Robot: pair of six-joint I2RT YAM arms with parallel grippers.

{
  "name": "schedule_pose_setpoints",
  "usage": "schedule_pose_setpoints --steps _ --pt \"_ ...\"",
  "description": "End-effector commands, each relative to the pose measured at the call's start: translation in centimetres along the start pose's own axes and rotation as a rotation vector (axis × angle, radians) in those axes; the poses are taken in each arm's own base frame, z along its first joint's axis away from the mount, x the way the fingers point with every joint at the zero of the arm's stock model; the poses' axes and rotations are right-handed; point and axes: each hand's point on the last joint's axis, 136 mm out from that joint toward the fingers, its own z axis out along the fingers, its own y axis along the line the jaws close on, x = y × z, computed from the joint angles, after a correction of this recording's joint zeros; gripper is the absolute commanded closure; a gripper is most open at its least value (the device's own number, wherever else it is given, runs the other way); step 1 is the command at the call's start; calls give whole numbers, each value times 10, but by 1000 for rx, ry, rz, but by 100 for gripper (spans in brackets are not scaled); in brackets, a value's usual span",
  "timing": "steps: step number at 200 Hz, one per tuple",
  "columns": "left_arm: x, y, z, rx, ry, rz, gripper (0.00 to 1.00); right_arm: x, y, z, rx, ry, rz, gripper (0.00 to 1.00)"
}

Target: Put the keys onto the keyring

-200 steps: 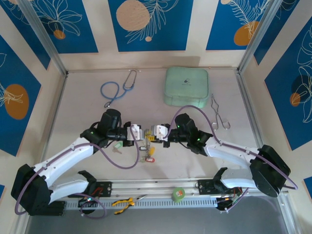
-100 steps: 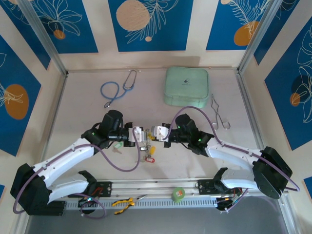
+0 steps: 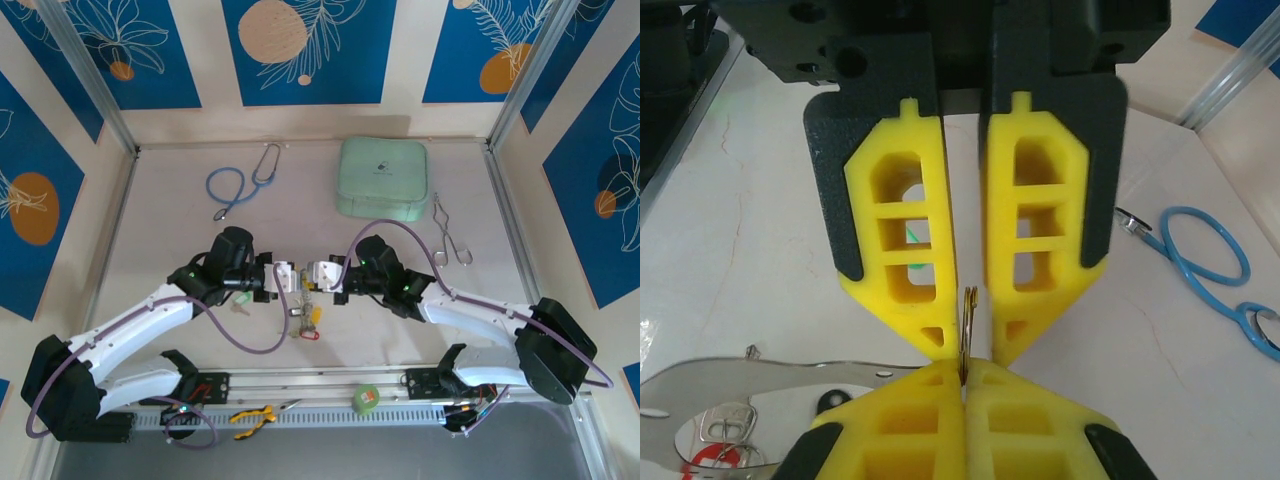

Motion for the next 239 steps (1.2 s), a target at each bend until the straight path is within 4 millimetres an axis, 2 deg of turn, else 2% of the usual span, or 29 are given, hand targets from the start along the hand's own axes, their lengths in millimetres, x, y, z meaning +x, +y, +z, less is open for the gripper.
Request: schedule_pose_setpoints --steps 1,23,40,58,74,110,130,162,210,239 --pt "-19 4 -4 -17 -58 64 88 -20 1 3 -24 -48 -28 100" --pt "-21 4 -4 -18 -65 78 91 -19 1 4 -26 -43 -26 100" --pt "-22 5 -4 -26 -63 91 100 -17 1 4 -21 -35 -25 100" --pt "-20 8 -5 -45 -45 103 100 -16 -3 -1 -1 -41 -10 85" --pt "-17 9 -5 -60 -22 104 100 -14 -5 -12 7 -64 37 82" --pt "-11 13 -5 -96 15 54 100 -3 -2 -26 25 -52 101 81" --pt "-11 14 -5 -105 18 14 100 2 0 -25 31 -36 117 82" --pt "-10 16 -5 -101 33 -50 100 -2 0 -24 34 -44 117 82" --pt "-11 21 -6 -93 63 -165 100 0 -11 -20 86 -18 118 82" --pt "-8 29 -7 -116 110 -322 100 0 -16 -23 119 -23 151 83"
